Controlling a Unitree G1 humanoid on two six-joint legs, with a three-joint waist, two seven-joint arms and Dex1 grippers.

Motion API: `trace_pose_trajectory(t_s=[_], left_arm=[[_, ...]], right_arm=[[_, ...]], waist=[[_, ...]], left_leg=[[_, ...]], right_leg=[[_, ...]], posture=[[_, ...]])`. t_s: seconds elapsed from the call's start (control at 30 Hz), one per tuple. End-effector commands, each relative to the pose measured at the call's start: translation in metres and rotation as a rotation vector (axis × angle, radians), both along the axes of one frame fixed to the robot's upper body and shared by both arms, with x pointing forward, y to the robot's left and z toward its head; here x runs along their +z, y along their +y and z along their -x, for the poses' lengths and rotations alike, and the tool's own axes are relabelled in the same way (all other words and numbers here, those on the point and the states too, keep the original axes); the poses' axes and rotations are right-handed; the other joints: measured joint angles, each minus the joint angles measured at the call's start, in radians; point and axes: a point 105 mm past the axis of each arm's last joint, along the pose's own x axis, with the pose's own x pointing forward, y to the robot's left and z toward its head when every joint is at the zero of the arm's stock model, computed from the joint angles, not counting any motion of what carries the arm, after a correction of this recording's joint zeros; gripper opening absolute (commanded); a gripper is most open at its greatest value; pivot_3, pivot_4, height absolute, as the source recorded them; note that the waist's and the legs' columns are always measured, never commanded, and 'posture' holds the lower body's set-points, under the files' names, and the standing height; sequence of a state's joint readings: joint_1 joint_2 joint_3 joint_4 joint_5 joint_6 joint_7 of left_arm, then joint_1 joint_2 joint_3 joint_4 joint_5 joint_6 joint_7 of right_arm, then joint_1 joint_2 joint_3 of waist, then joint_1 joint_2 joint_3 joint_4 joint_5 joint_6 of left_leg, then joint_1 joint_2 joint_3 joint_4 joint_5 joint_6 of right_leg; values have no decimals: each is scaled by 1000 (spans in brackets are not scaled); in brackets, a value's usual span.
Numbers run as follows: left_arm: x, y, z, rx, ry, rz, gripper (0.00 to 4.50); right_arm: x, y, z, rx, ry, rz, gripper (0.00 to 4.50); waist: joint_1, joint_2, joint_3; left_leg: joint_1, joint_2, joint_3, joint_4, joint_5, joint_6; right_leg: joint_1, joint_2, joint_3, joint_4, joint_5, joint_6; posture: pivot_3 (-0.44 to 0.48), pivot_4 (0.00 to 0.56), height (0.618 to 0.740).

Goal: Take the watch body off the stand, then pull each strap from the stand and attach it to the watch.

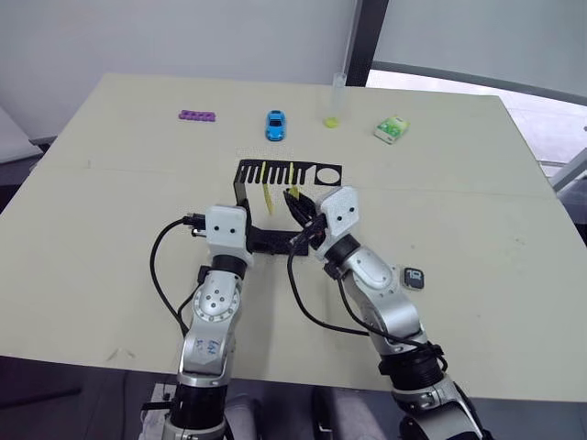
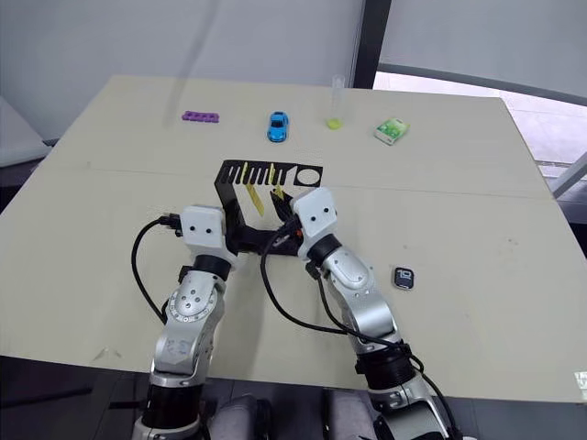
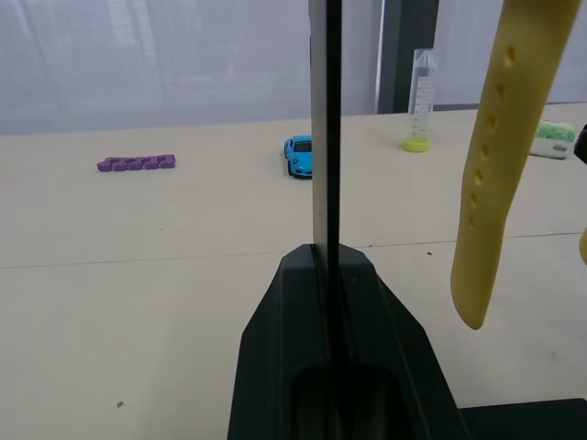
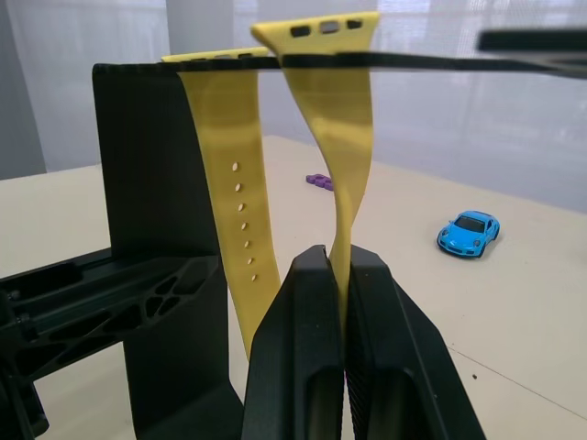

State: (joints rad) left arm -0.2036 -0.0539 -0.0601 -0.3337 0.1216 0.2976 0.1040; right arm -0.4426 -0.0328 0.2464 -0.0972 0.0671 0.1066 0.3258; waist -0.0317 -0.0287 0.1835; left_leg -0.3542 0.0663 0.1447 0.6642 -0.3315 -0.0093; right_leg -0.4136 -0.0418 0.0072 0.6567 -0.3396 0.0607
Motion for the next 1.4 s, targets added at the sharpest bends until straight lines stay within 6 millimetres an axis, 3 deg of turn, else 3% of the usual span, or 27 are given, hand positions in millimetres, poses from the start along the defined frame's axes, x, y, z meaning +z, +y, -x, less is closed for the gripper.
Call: trace_pose_trajectory(t_s=[0.03, 0.6, 1.0, 1.1, 1.33, 1.4], left_arm=[[0, -4, 3, -14, 4, 1, 0], [2, 4, 0, 55, -12, -54, 0], [1, 6, 1, 44, -3, -8, 0], [-2, 8, 3, 34, 15, 8, 848], [-8, 13, 26, -34, 44, 5, 4448], [-9, 17, 33, -49, 49, 11, 4448]], right_arm=[[20, 7, 17, 67, -123, 16, 19], [14, 2, 30, 75, -229, 137, 19], [1, -34, 46, 149, -204, 182, 19], [-4, -43, 50, 182, -185, 199, 0], [-16, -64, 54, 257, -111, 226, 0], [-18, -70, 55, 277, -85, 226, 0]], waist=[[0, 0, 0], [0, 0, 0], [1, 0, 0], [0, 0, 0], [3, 0, 0], [3, 0, 0]], left_leg=[[0, 0, 0, 0, 0, 0], [0, 0, 0, 0, 0, 0], [0, 0, 0, 0, 0, 0], [1, 0, 0, 0, 0, 0], [1, 0, 0, 0, 0, 0], [1, 0, 0, 0, 0, 0]], right_leg=[[0, 0, 0, 0, 0, 0], [0, 0, 0, 0, 0, 0], [0, 0, 0, 0, 0, 0], [0, 0, 0, 0, 0, 0], [0, 0, 0, 0, 0, 0], [1, 0, 0, 0, 0, 0]], posture=[[0, 150, 740], [0, 150, 740], [0, 150, 740], [0, 150, 740], [0, 150, 740], [0, 150, 740]])
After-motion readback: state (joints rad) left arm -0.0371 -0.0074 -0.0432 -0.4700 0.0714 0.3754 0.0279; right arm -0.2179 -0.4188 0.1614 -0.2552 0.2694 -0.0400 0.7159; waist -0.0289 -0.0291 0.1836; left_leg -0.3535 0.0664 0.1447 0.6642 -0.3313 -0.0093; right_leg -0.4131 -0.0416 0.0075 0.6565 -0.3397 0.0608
